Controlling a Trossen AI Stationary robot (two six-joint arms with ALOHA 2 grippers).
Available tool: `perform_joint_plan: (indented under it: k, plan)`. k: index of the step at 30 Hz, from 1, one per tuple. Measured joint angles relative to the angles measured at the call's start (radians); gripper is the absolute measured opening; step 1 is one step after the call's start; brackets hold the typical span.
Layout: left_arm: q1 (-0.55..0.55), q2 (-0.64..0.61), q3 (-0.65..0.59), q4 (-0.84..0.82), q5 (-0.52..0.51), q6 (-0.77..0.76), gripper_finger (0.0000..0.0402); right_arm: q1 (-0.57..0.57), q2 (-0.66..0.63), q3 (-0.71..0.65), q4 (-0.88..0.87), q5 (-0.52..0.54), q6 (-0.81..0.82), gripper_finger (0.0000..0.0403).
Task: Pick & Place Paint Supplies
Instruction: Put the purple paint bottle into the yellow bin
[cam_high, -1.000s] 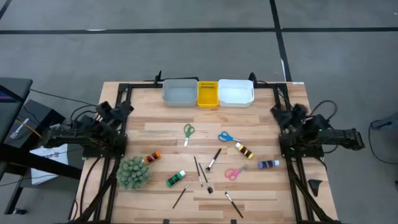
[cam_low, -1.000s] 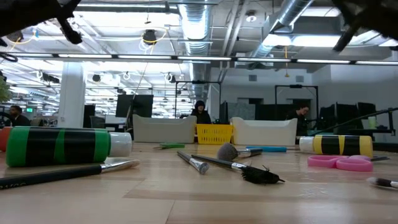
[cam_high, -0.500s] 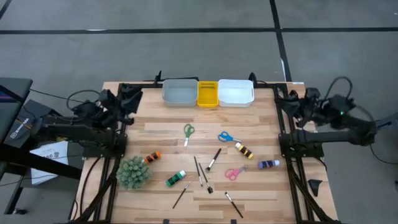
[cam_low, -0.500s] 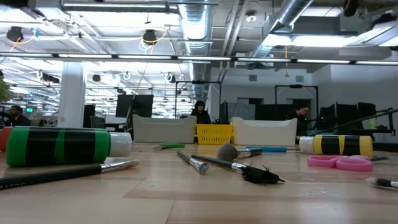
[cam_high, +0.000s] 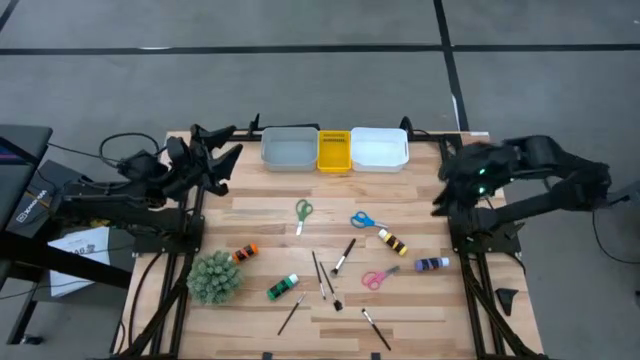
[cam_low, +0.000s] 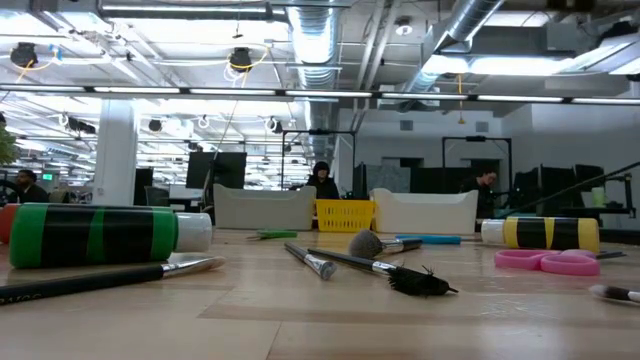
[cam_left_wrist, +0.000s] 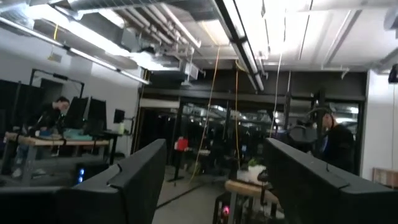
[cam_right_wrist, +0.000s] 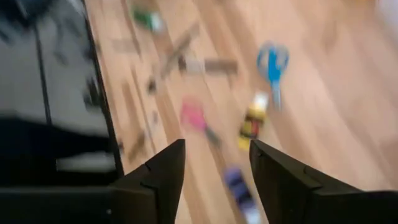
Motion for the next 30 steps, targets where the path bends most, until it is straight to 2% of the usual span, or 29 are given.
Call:
perform_joint_plan:
  k: [2, 10, 14, 21, 25, 30]
  plan:
    - [0.000, 0.001, 0.000, -0.037, 0.002, -0.015, 0.0256, 0.044, 0.032, -0.030, -0.059, -0.001, 0.023, 0.0181]
    - [-0.006, 0.035, 0.000, -0.091, 0.016, -0.048, 0.0246, 0.278, 0.063, -0.208, -0.058, -0.067, 0.221, 0.0179]
    - [-0.006, 0.054, 0.000, -0.094, 0.016, -0.051, 0.0246, 0.407, 0.055, -0.278, -0.011, -0.073, 0.365, 0.0176]
    - [-0.007, 0.074, 0.000, -0.088, 0.016, -0.068, 0.0247, 0.649, 0.053, -0.322, 0.111, -0.071, 0.650, 0.0176]
    - [-0.007, 0.074, 0.000, -0.088, 0.015, -0.072, 0.0244, 0.776, 0.073, -0.322, 0.147, -0.004, 0.749, 0.0176]
    - [-0.007, 0.074, 0.000, -0.088, 0.015, -0.072, 0.0243, 0.902, 0.134, -0.322, 0.129, 0.168, 0.716, 0.0176]
